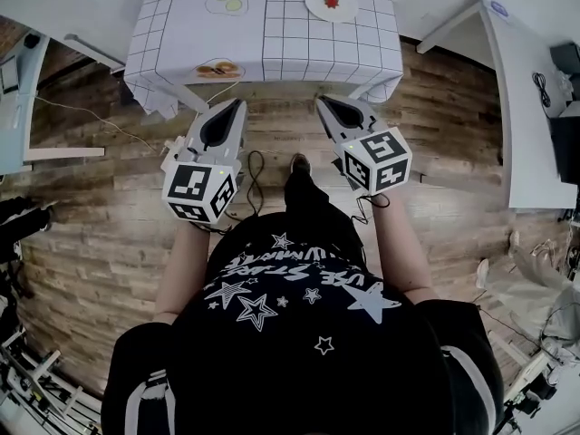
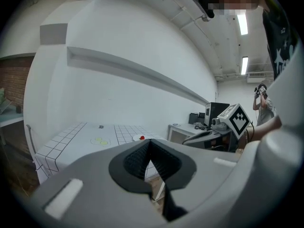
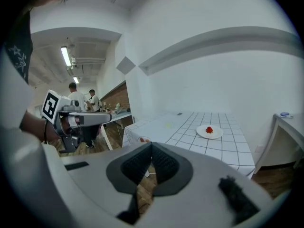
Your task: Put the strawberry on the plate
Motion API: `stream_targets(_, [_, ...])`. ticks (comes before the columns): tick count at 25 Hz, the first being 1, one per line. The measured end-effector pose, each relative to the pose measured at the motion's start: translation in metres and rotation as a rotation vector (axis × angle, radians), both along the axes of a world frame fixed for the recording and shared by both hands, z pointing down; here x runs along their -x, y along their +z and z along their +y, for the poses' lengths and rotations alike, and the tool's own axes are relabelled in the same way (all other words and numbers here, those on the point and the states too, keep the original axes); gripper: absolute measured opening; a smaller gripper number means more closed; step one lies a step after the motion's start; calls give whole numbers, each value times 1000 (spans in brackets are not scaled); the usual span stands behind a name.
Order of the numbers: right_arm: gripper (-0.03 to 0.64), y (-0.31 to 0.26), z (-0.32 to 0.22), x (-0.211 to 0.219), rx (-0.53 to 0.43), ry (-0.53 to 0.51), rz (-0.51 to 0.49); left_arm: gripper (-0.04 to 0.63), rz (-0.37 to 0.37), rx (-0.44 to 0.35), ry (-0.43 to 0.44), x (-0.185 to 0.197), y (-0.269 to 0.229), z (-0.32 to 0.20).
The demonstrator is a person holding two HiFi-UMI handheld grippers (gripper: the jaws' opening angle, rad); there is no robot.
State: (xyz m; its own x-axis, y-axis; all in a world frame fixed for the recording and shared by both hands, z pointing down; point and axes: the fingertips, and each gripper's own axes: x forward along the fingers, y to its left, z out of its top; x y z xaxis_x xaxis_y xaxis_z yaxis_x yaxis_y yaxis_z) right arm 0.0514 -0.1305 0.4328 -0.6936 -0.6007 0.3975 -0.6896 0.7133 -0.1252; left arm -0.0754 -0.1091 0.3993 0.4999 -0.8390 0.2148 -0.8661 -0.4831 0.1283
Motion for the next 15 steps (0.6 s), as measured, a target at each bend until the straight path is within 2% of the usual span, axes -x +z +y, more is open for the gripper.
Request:
stream_targets(8, [14,-9,61,25,-33,10,25,9,20,-13,1,29,-1,61])
stream_targets(15, [14,-20,111,33,-60,33,40,9,19,-43,33,38,-11,106])
